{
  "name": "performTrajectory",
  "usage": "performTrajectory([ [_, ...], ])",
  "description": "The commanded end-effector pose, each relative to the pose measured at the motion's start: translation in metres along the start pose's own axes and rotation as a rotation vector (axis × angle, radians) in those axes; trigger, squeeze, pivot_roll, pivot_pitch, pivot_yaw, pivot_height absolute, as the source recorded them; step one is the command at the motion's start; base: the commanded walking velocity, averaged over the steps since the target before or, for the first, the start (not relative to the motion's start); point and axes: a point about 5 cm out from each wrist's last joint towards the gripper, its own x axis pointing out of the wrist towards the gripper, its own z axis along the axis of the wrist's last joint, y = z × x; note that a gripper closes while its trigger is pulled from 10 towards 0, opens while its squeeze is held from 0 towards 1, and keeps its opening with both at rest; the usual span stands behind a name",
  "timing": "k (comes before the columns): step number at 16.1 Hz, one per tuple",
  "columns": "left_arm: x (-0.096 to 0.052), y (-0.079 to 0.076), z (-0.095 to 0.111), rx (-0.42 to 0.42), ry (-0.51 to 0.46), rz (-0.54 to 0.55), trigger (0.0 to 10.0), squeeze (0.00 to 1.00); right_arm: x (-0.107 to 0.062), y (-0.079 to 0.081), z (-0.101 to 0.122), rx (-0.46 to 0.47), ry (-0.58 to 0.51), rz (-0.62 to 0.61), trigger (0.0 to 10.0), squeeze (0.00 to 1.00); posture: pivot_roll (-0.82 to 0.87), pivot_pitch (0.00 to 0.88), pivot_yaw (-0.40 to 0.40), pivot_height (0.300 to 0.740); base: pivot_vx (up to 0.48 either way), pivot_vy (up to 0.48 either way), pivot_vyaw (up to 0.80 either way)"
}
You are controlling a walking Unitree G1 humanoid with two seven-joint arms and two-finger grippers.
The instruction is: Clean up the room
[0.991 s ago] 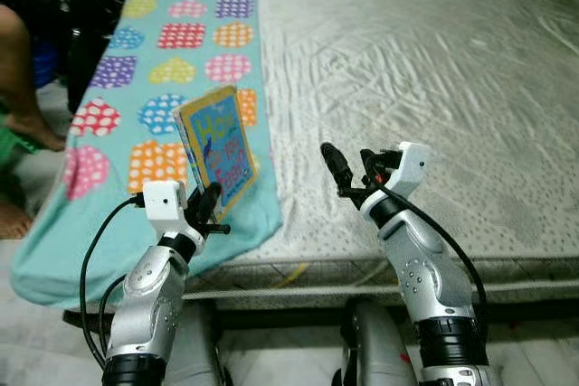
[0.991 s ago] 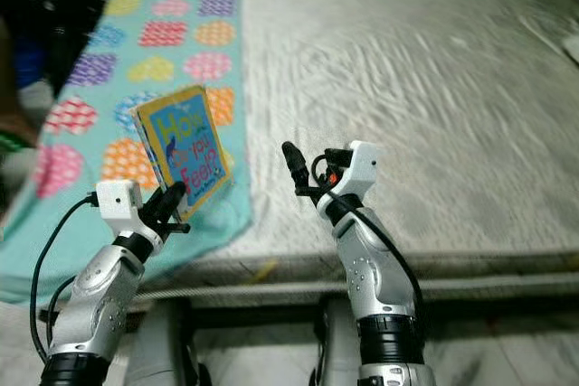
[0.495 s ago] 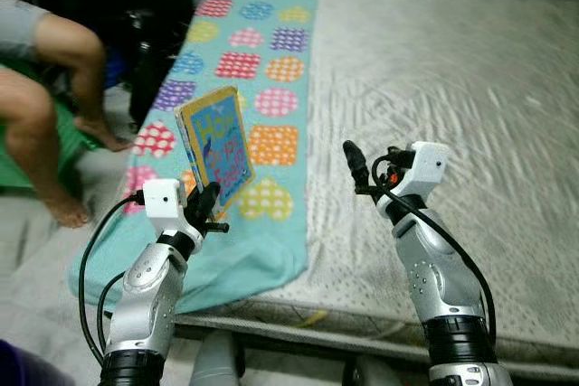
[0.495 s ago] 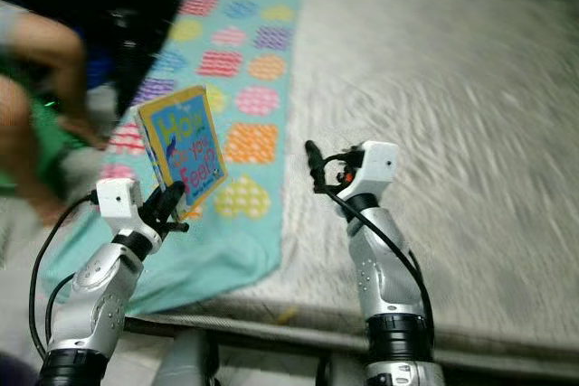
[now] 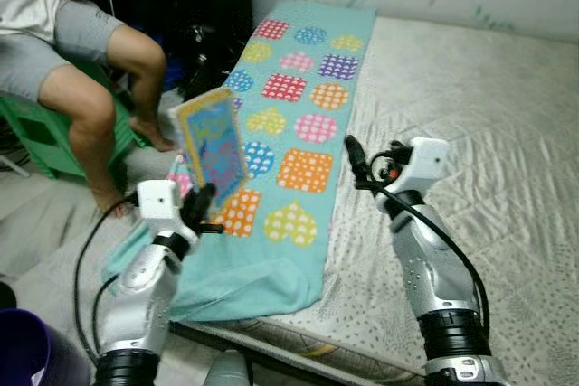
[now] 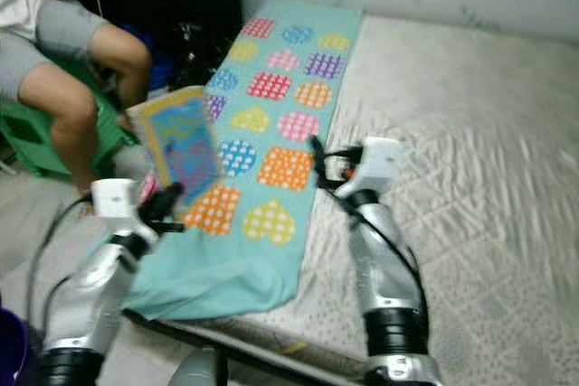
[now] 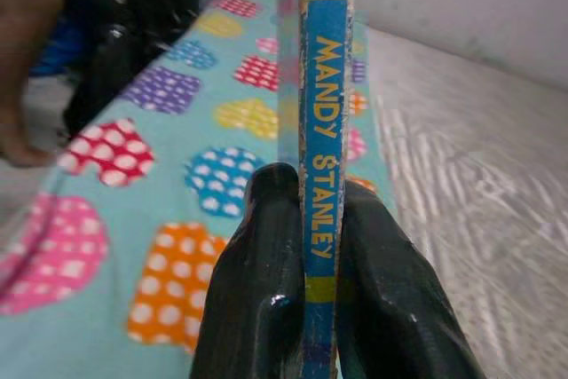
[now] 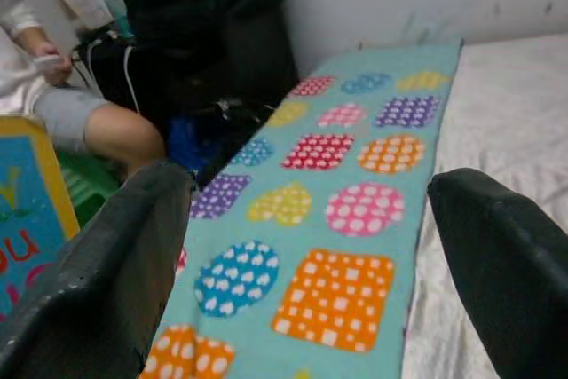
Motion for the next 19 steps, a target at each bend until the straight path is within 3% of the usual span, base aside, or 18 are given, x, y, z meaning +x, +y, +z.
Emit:
performTrajectory([
  [1,0.005,-0.0133,0.0042,0.0,-0.031,-0.047,0.3,0.0,-0.0054,-0.015,-0.0018,-0.012,0.007,-0.06,10.0,0.0,-0.09,0.032,0.03,0.74,0.0,0.0,0.0],
  [7,0.0059,-0.0146,0.0022,0.004,-0.02,-0.048,0.8,0.0,-0.0056,-0.0192,-0.0058,-0.02,0.015,-0.094,10.0,0.0,-0.09,0.033,0.03,0.74,0.0,0.0,-0.07],
  [12,0.0059,-0.0157,0.0006,0.001,-0.018,-0.043,0.7,0.0,-0.0044,-0.0227,-0.0071,-0.036,0.029,-0.126,10.0,0.0,-0.09,0.037,0.021,0.74,0.0,0.0,0.0],
  [13,0.006,-0.0163,0.0002,-0.002,-0.019,-0.043,1.6,0.0,-0.0041,-0.0227,-0.0074,-0.036,0.03,-0.125,10.0,0.0,-0.09,0.037,0.02,0.74,0.0,0.0,0.0],
  [14,0.0058,-0.0167,0.0,-0.001,-0.018,-0.045,5.2,0.0,-0.0038,-0.0228,-0.0079,-0.03,0.035,-0.129,10.0,0.0,-0.09,0.037,0.019,0.74,0.0,0.0,0.0],
  [16,0.0055,-0.0159,-0.0014,0.002,-0.004,-0.04,10.0,0.0,-0.0035,-0.0226,-0.0099,-0.027,0.049,-0.134,10.0,0.0,-0.09,0.038,0.018,0.74,0.0,0.0,-0.3],
  [19,0.0058,-0.0146,-0.0016,0.0,-0.001,-0.026,10.0,0.0,-0.0037,-0.0231,-0.0105,-0.031,0.052,-0.137,10.0,0.0,-0.09,0.041,0.014,0.74,0.0,0.0,-0.8],
])
